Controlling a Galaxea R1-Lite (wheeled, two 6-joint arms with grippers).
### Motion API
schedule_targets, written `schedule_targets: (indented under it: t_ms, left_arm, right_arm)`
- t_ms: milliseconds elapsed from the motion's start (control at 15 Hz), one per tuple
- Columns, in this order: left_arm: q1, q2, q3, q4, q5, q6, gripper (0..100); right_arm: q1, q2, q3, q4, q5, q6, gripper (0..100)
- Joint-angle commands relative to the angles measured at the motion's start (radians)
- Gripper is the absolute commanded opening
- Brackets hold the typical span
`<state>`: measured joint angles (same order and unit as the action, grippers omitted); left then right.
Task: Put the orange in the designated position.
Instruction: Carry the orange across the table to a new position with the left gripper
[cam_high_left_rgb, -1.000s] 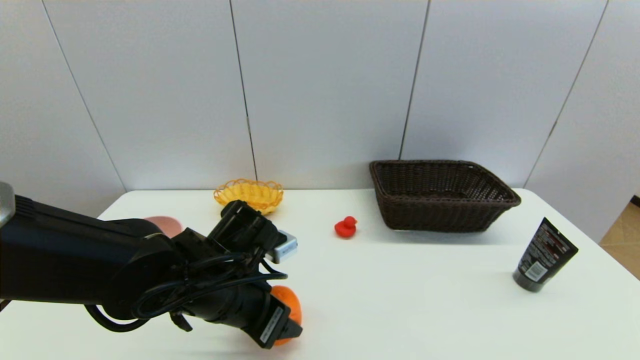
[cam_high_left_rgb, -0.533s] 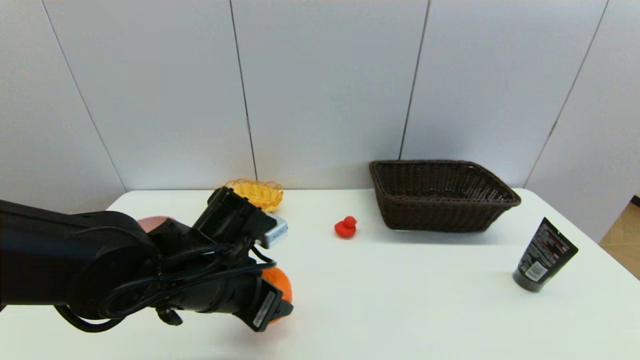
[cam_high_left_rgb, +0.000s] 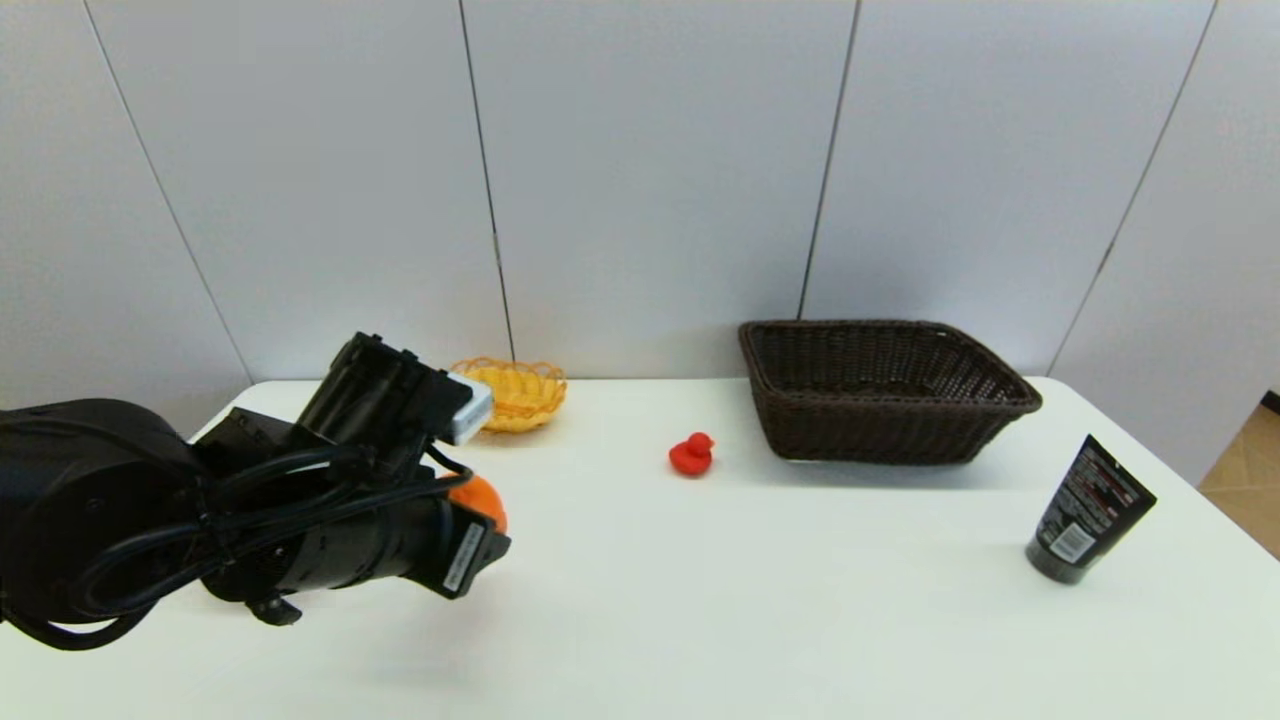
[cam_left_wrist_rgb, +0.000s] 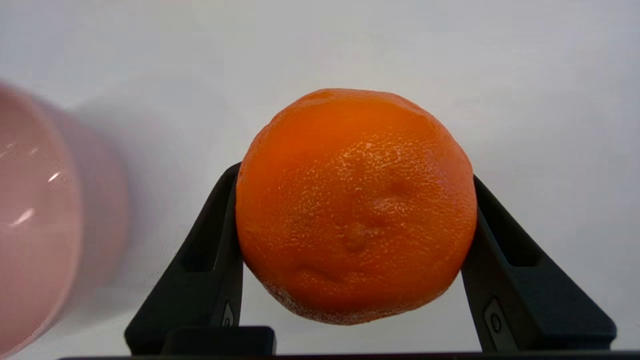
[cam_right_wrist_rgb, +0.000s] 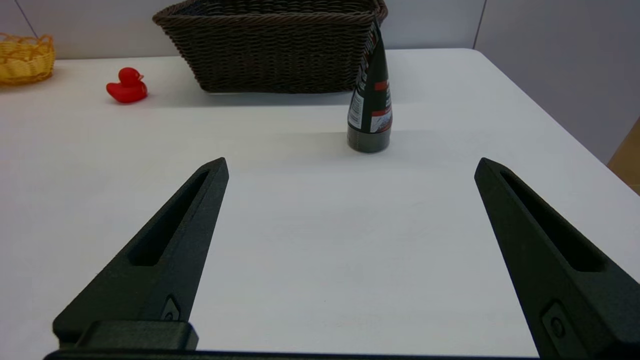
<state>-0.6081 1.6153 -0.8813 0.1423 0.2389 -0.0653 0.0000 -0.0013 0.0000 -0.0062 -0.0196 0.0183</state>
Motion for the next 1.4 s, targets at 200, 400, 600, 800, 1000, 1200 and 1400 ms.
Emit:
schedule_targets:
  t_ms: [200, 400, 600, 800, 1000, 1200, 1400]
  left_arm:
    - [0.09, -0.178, 0.108, 0.006, -0.004, 0.002, 0]
    - [0.125, -0.275, 0.2, 0.069, -0.001, 0.001, 0]
    - [0.165, -0.342, 0.317, 0.077, -0.018, 0.001, 0]
    - [0.199, -0.361, 0.364, 0.082, -0.018, -0.001, 0]
    - [0.271, -0.35, 0.375, 0.082, -0.032, -0.002, 0]
    - [0.353, -0.35, 0.383, 0.082, -0.078, -0.002, 0]
    - [0.421, -0.339, 0.39, 0.082, -0.086, -0.002, 0]
  right_arm:
    - [0.0, 0.0, 0.0, 0.0, 0.0, 0.0, 100]
    - [0.0, 0.0, 0.0, 0.0, 0.0, 0.0, 100]
    - [0.0, 0.0, -0.002, 0.0, 0.0, 0.0, 100]
    - [0.0, 0.0, 0.0, 0.0, 0.0, 0.0, 100]
    - [0.0, 0.001, 0.0, 0.0, 0.0, 0.0, 100]
    - [0.0, 0.0, 0.0, 0.0, 0.0, 0.0, 100]
    - [0.0, 0.0, 0.0, 0.0, 0.0, 0.0, 100]
